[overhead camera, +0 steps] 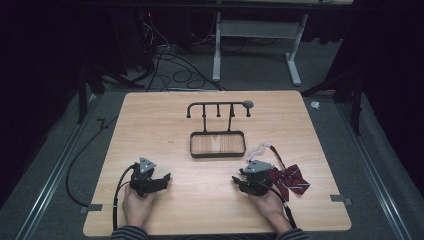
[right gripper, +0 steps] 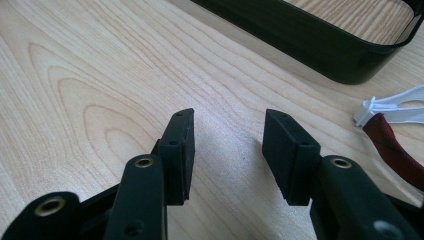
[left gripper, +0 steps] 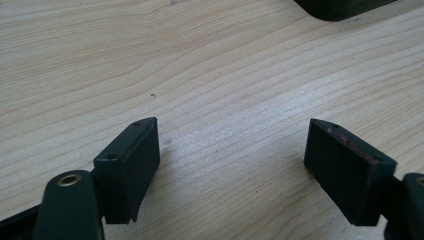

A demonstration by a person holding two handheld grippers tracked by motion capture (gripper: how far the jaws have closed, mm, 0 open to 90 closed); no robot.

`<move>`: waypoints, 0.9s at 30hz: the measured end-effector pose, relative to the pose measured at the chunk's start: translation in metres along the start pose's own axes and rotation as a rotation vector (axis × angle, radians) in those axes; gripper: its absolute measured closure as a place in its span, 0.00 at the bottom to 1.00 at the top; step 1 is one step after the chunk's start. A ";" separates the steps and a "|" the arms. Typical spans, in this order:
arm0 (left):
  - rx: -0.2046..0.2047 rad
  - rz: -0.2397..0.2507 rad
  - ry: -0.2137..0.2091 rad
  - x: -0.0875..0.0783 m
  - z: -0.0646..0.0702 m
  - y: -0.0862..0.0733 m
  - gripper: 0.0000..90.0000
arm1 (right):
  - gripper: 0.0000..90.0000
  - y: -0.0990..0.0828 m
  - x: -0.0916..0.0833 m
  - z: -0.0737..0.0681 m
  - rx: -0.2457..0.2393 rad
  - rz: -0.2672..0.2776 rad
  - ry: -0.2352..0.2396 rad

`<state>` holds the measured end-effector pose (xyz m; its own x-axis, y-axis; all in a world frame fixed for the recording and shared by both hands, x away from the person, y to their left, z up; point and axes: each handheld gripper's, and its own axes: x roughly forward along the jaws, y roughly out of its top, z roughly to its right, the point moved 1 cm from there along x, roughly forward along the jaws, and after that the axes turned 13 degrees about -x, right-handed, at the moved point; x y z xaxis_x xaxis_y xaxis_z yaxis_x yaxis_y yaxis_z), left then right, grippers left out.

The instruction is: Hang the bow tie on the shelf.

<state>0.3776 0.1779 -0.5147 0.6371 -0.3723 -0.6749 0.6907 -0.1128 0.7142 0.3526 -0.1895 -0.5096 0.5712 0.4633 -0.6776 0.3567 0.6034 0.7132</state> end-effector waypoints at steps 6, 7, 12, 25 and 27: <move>0.000 0.000 0.000 0.000 0.000 0.000 0.25 | 0.65 0.000 0.000 0.000 -0.001 -0.001 0.002; 0.000 0.000 0.000 0.000 0.000 0.000 0.25 | 0.65 0.000 0.000 0.000 -0.001 -0.001 0.003; -0.001 0.000 0.000 0.000 0.000 0.000 0.25 | 0.65 0.000 0.000 0.000 -0.001 0.001 0.004; -0.002 -0.001 -0.002 0.000 0.000 0.000 0.25 | 0.67 0.001 -0.006 0.000 0.027 0.036 -0.001; -0.002 -0.001 -0.002 0.000 0.000 0.000 0.25 | 0.68 0.002 -0.013 0.000 0.033 0.066 -0.004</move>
<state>0.3777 0.1781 -0.5146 0.6356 -0.3737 -0.6756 0.6923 -0.1115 0.7130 0.3464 -0.1942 -0.4992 0.5972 0.4988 -0.6282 0.3423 0.5497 0.7620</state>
